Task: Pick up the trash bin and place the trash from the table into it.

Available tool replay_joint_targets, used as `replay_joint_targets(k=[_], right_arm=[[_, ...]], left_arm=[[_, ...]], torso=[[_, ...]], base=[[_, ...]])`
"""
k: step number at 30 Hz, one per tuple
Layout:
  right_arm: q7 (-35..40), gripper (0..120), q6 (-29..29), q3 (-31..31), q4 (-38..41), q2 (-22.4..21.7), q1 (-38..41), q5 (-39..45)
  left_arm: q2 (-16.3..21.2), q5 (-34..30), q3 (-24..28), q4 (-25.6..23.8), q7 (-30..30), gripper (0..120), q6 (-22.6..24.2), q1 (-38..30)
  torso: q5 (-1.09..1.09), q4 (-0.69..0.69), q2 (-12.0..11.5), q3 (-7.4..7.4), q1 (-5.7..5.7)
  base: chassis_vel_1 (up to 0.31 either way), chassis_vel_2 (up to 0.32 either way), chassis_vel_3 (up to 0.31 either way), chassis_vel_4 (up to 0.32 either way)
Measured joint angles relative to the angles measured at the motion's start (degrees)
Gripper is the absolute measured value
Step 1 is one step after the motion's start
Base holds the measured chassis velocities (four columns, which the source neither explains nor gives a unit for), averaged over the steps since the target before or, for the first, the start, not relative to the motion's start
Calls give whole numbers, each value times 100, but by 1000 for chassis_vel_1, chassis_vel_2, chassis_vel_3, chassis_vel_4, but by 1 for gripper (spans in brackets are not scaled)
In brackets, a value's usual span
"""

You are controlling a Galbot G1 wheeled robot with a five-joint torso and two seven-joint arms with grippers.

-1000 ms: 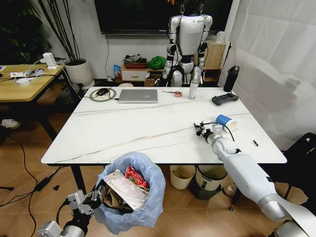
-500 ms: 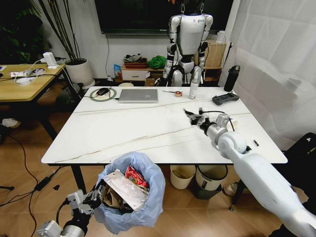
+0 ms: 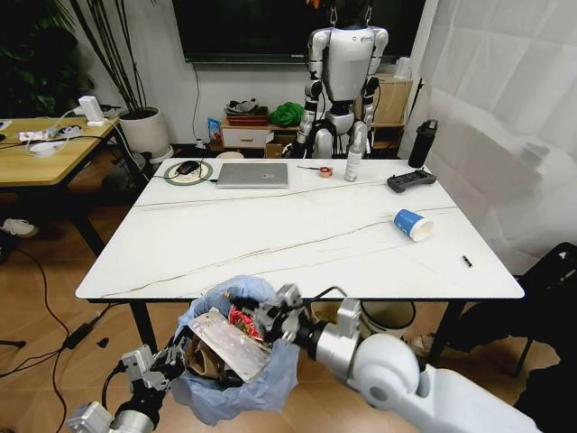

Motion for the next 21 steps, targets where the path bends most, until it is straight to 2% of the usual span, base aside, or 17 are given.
replay_joint_targets(k=[3, 4, 6, 9, 11, 17, 18, 19, 21], right_arm=[[197, 15, -60, 142, -68, 15, -100, -152], [197, 15, -60, 142, -68, 15, -100, -152], [413, 25, -126, 348, 58, -30, -190, -116], [1135, 36, 284, 733, 380, -201, -493, -59], [1253, 41, 401, 886, 444, -238, -609, -65], [1207, 65, 826, 2581, 461, -386, -1766, -132], [1207, 65, 826, 2581, 461, -386, -1766, -132], [968, 70, 1038, 3076, 331, -366, -2164, -191], [265, 80, 1877, 3835, -36, -219, -2758, -428]], left_arm=[[0, 16, 21, -13, 0, 0, 0, 6], [0, 16, 21, -13, 0, 0, 0, 6], [25, 42, 37, -11, -1, 0, 0, 6], [115, 23, 43, 44, 0, 0, -1, -26], [144, 19, 43, 53, 1, 0, -4, -30], [377, 14, 137, 94, 7, 0, -9, -118], [377, 14, 137, 94, 7, 0, -9, -118], [437, 14, 175, 106, 8, 0, -9, -134], [532, 11, 263, 134, 12, 0, -6, -114]], torso=[[0, -1, 0, 0, 0], [0, -1, 0, 0, 0], [0, 0, 0, 0, 0], [0, -1, 0, 0, 0], [0, -1, 0, 0, 0], [1, -1, 0, 0, 0], [1, -1, 0, 0, 0], [1, -1, 0, 0, 0], [2, -2, 0, 0, 0]], base=[[0, 0, 0, 0], [0, 0, 0, 0], [0, 0, 0, 0], [0, 0, 0, 0], [0, 0, 0, 0], [0, 0, 0, 0], [0, 0, 0, 0], [0, 0, 0, 0], [0, 0, 0, 0]])
